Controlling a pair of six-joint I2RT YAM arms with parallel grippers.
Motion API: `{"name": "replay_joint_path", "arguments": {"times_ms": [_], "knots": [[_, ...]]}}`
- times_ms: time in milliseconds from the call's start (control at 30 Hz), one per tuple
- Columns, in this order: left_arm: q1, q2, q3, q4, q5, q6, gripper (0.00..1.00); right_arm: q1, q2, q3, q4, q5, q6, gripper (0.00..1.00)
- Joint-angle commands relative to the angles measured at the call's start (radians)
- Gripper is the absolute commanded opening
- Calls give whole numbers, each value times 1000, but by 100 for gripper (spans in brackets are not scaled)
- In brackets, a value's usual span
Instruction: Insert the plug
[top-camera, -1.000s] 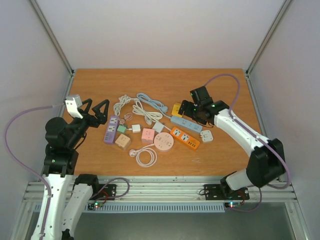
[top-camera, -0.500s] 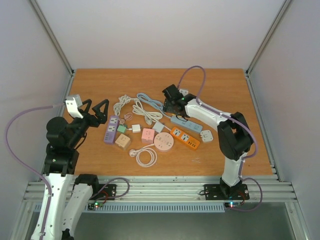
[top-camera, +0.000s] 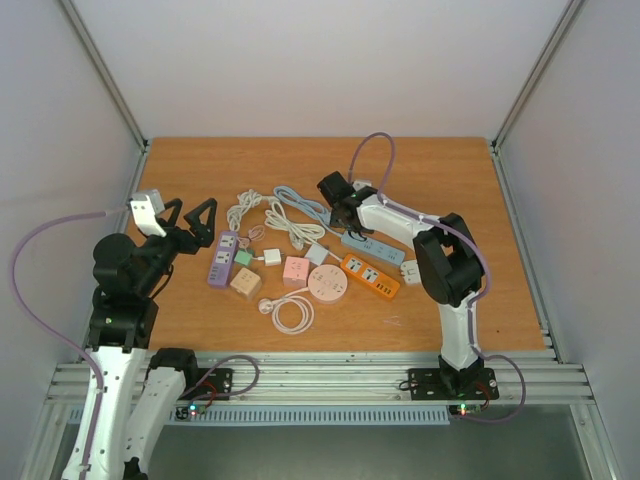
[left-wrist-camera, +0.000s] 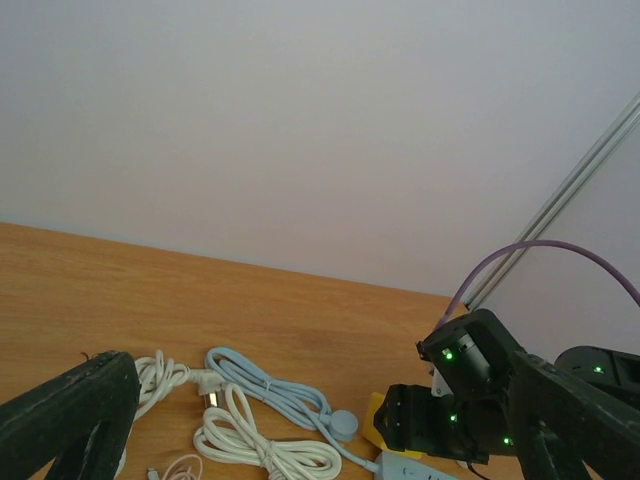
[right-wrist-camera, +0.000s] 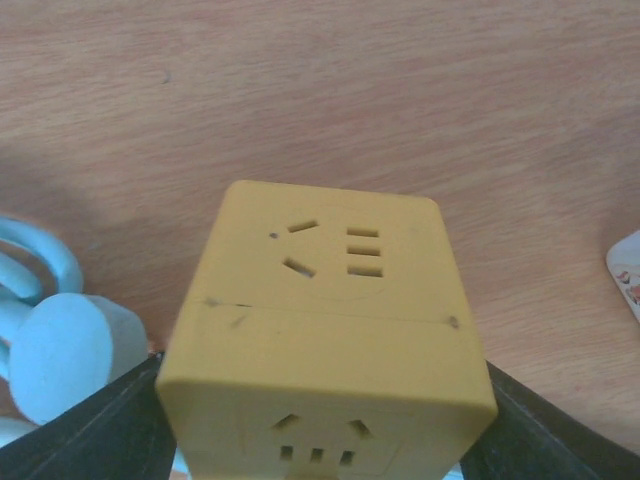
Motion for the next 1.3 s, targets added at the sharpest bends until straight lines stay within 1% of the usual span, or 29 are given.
{"name": "replay_joint_path", "arguments": {"times_ms": [0, 67, 167, 233, 300, 367, 500, 567, 600, 667, 733, 800, 933, 1033, 1067, 1167, 1267], "knots": [[6, -8, -11, 47, -15, 23, 99, 2, 10, 29, -40, 69, 28, 71], [6, -6, -11, 46, -19, 23, 99, 1, 6, 29, -45, 86, 29, 68], [6, -3, -11, 47, -19, 23, 99, 1, -17, 22, -28, 79, 0, 58], [6, 2, -10, 45, -17, 23, 99, 0, -55, 4, 4, 52, -39, 54], [6, 20, -12, 63, 17, 7, 99, -11, -107, -21, 46, -17, -90, 52], [6, 57, -14, 92, 81, -12, 99, -38, -163, -42, 70, -138, -129, 51], [6, 162, 27, 84, 205, -49, 99, -86, -285, -100, 100, -378, -192, 51], [6, 239, 69, 41, 261, -75, 99, -95, -342, -132, 108, -527, -220, 51], [6, 284, 97, 13, 293, -81, 99, -96, -367, -141, 119, -569, -233, 50], [0, 373, 145, -43, 369, -87, 99, -96, -417, -179, 145, -702, -230, 50], [-18, 439, 181, -88, 398, -101, 99, -95, -458, -198, 168, -823, -221, 49], [-42, 476, 197, -108, 404, -118, 100, -95, -496, -218, 205, -930, -200, 49], [-78, 471, 186, -105, 402, -177, 99, -94, -522, -240, 300, -1121, -124, 49], [-88, 450, 149, -36, 468, -275, 99, -94, -523, -277, 470, -1251, -14, 49], [-90, 441, 136, -12, 481, -303, 99, -94, -519, -298, 538, -1306, 59, 49], [-94, 421, 86, 67, 508, -408, 99, -93, -502, -323, 705, -1370, 200, 49], [-103, 397, 24, 174, 542, -520, 99, -86, -513, -355, 824, -1381, 301, 49]]}}
